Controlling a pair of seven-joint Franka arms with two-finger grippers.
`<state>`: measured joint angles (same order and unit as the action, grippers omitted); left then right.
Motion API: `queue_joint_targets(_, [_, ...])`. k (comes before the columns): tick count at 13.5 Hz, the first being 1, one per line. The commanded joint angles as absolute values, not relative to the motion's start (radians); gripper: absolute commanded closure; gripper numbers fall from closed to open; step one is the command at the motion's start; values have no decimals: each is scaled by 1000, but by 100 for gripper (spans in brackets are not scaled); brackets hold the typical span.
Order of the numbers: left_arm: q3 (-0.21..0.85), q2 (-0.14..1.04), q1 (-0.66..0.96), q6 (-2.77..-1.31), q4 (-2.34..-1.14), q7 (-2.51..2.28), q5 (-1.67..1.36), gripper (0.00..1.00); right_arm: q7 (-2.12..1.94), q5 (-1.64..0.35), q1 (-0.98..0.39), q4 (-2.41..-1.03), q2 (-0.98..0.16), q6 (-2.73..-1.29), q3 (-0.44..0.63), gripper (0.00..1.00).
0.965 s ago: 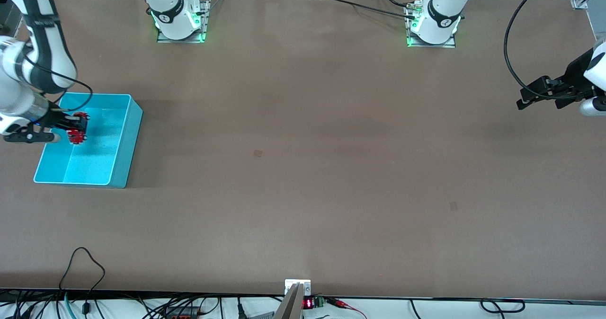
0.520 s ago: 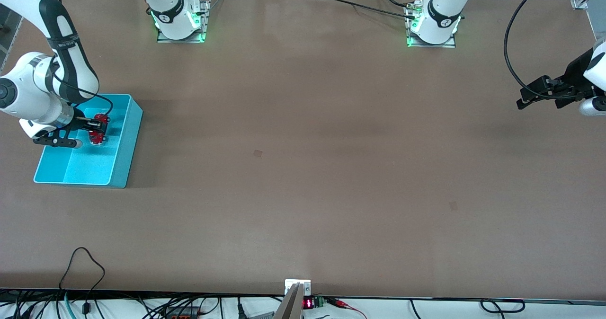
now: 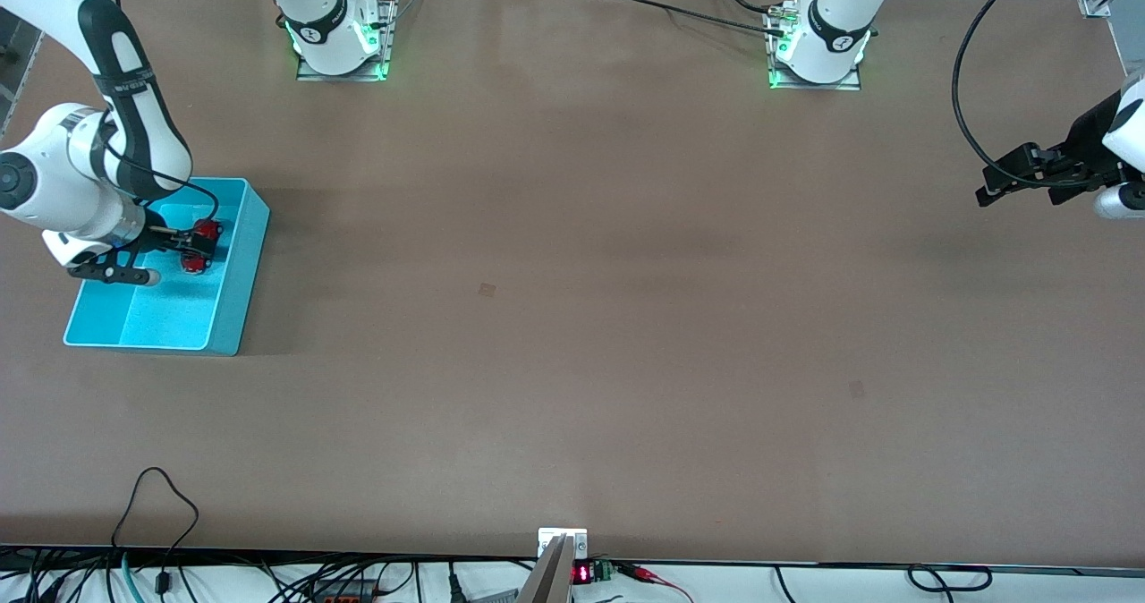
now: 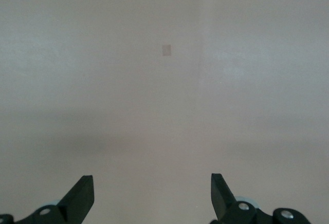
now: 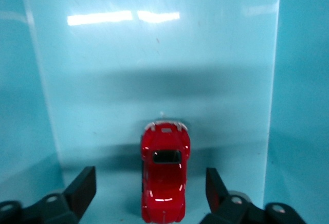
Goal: Wind red beetle toy and store in blue box
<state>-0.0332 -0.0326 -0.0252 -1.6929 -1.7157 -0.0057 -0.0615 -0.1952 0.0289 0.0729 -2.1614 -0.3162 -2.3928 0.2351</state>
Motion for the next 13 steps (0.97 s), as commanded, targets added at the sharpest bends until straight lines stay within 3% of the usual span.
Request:
queue_joint_targets(1, [-31, -43, -29, -1677, -1709, 17, -49, 0, -184, 25, 69, -1983, -246, -2150, 213, 0])
queue_joint_targets(3, [-31, -43, -29, -1677, -1709, 15, -49, 0, -175, 25, 66, -1858, -210, -1999, 192, 0])
queue_joint_targets(5, [-31, -43, -28, -1677, -1707, 17, -49, 0, -132, 35, 66, -1824, -138, -1930, 164, 0])
queue_joint_targets(9, [-31, -44, -29, -1677, -1706, 17, -49, 0, -127, 29, 61, -1607, -120, -1643, 112, 0])
queue_joint_targets(13, [-31, -44, -29, -1677, -1706, 17, -49, 0, -129, 29, 61, -1493, -114, -1520, 75, 0])
